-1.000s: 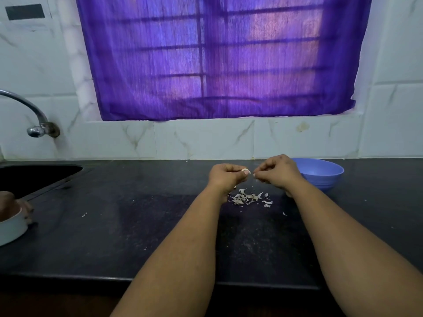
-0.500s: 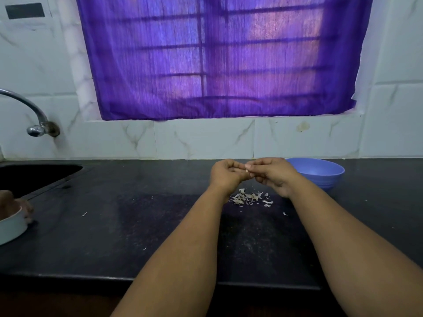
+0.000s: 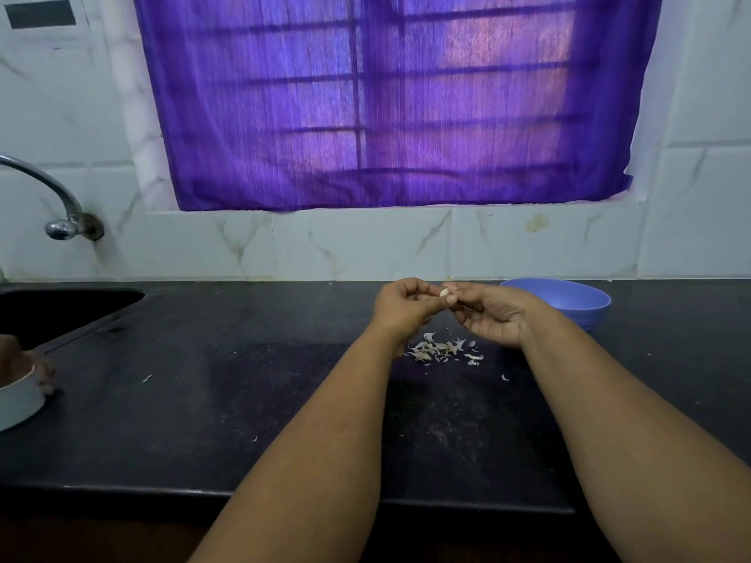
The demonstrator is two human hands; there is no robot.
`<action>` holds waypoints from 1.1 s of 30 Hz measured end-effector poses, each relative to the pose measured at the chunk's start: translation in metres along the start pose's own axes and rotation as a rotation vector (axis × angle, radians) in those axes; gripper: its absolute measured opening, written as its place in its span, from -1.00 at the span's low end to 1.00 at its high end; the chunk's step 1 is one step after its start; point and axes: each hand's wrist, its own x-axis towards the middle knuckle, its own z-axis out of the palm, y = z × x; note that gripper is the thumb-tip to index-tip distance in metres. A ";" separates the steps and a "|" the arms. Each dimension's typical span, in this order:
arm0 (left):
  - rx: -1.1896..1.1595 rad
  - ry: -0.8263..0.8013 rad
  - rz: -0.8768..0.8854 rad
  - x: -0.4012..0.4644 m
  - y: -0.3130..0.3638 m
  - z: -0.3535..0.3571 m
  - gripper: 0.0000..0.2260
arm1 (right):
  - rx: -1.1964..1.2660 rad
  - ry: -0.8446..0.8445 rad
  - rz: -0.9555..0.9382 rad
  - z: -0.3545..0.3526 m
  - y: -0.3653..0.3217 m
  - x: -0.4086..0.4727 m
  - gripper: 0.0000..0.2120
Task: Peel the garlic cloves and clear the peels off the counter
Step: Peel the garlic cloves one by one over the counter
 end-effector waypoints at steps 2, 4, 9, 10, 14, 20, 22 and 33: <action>-0.021 0.004 -0.014 0.000 0.001 0.000 -0.84 | 0.044 -0.002 0.005 -0.001 -0.001 -0.001 -0.89; -0.043 0.027 -0.030 0.000 0.001 0.001 -0.84 | 0.065 -0.036 0.007 -0.002 -0.001 -0.002 -0.88; -0.109 0.022 -0.058 0.001 0.001 -0.001 -0.89 | 0.053 -0.065 -0.019 0.003 0.001 -0.002 -0.84; -0.117 0.016 -0.055 0.001 0.000 -0.001 -0.89 | 0.055 -0.064 -0.024 0.004 0.002 -0.001 -0.84; -0.137 0.001 -0.043 0.001 -0.001 -0.002 -0.94 | 0.105 -0.014 -0.045 0.006 0.002 0.000 -0.81; -0.149 0.013 -0.018 0.003 -0.004 -0.002 -0.89 | -0.025 0.033 -0.189 0.009 0.003 -0.004 -0.93; -0.164 0.020 -0.019 0.003 -0.004 -0.002 -0.88 | -0.099 0.036 -0.231 0.009 0.005 -0.004 -0.90; -0.282 0.069 0.012 0.003 0.001 -0.004 -0.82 | 0.036 -0.065 -0.242 0.009 0.005 -0.004 -0.83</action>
